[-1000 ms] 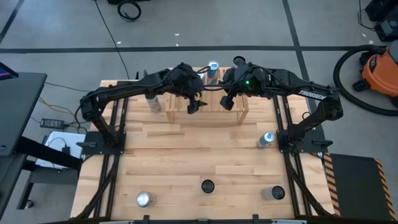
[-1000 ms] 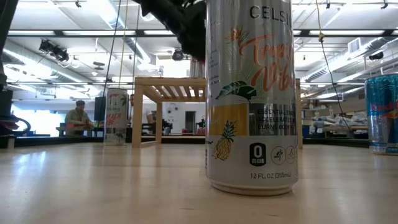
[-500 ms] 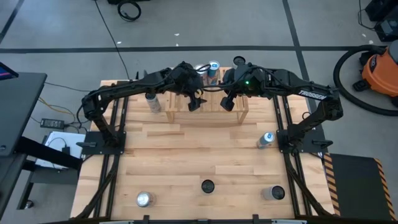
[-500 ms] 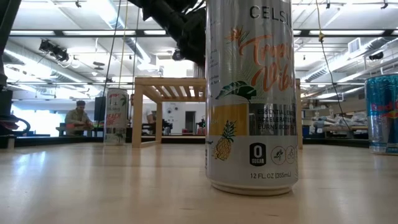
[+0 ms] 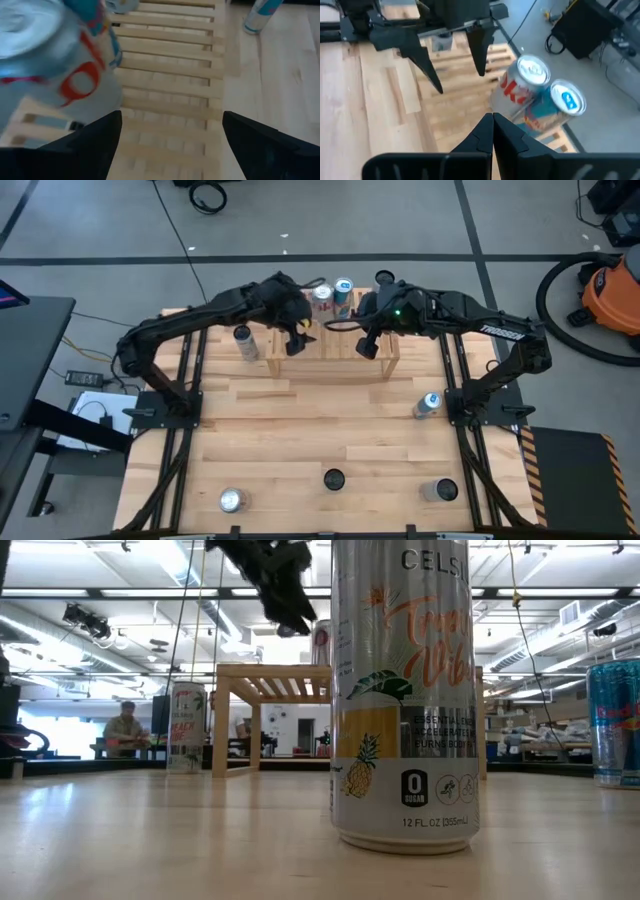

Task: Place canned beverage on shelf
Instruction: Put the right silver soda can on the shelf

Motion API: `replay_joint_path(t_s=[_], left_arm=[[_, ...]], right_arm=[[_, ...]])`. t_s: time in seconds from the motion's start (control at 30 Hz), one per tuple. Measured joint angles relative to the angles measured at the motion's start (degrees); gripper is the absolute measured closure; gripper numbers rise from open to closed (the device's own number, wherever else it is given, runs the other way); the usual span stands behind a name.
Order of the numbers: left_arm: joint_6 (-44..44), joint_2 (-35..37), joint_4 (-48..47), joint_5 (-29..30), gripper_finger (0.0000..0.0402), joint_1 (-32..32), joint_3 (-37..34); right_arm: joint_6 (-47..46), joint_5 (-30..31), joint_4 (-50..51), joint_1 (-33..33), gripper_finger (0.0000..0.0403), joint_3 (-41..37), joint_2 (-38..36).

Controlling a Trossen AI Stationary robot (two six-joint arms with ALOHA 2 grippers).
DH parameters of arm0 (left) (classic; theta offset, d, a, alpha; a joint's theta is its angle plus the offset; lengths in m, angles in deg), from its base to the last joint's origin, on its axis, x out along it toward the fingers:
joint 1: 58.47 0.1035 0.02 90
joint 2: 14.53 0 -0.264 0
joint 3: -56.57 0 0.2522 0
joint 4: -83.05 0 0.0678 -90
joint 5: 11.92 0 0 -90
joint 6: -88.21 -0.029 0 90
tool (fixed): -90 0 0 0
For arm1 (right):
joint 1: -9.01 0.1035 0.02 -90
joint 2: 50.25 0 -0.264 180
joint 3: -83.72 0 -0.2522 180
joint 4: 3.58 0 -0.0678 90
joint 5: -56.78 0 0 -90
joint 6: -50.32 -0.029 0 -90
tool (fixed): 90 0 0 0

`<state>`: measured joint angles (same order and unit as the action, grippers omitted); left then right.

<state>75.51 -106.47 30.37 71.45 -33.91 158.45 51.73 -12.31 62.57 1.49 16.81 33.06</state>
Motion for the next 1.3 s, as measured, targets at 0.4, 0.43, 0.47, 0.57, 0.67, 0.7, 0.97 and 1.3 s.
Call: replay_joint_path(t_s=[0.4, 0.43, 0.47, 0.57, 0.67, 0.7, 0.97, 1.3], left_arm=[[-0.55, 11.92, -5.73, 0.43, 0.0047, 0.42, 0.04], [-0.55, 12.55, -6.07, 0.46, 0.0047, 0.65, 0.04], [-0.57, 13.04, -6.13, 0.49, 0.0047, 0.83, 0.02], [-0.61, 14.26, -6.14, 0.61, 0.0047, 1.94, 0.02], [-1.42, 14.58, -6.1, 0.63, 0.0047, 3.28, 0.04], [-1.39, 14.56, -6.08, 0.65, 0.0047, 3.65, 0.04], [3.05, 14.33, -4.51, 0.65, 0.0047, 4.1, 0.0], [9.84, 14.36, -0.85, 0.57, 0.0047, 2.52, 0.0]], right_arm=[[3.6, 0.02, -9.55, -0.12, 0.0317, -1.2, 1.88], [4.48, 0.0, -9.51, -0.12, 0.0305, -1.2, 2.05], [5.21, 0.02, -9.45, -0.12, 0.0293, -1.2, 2.58], [6.45, 0.08, -9.88, -0.16, 0.0254, -1.2, 4.23], [6.38, 0.58, -10.08, -0.16, 0.0217, -1.2, 5.86], [6.37, 0.67, -10.32, -0.16, 0.0205, -1.2, 6.27], [6.32, 6.47, -10.16, 0.05, 0.0147, -1.2, 7.35], [5.66, 6.05, -9.92, 0.44, 0.0141, -1.2, 6.64]])
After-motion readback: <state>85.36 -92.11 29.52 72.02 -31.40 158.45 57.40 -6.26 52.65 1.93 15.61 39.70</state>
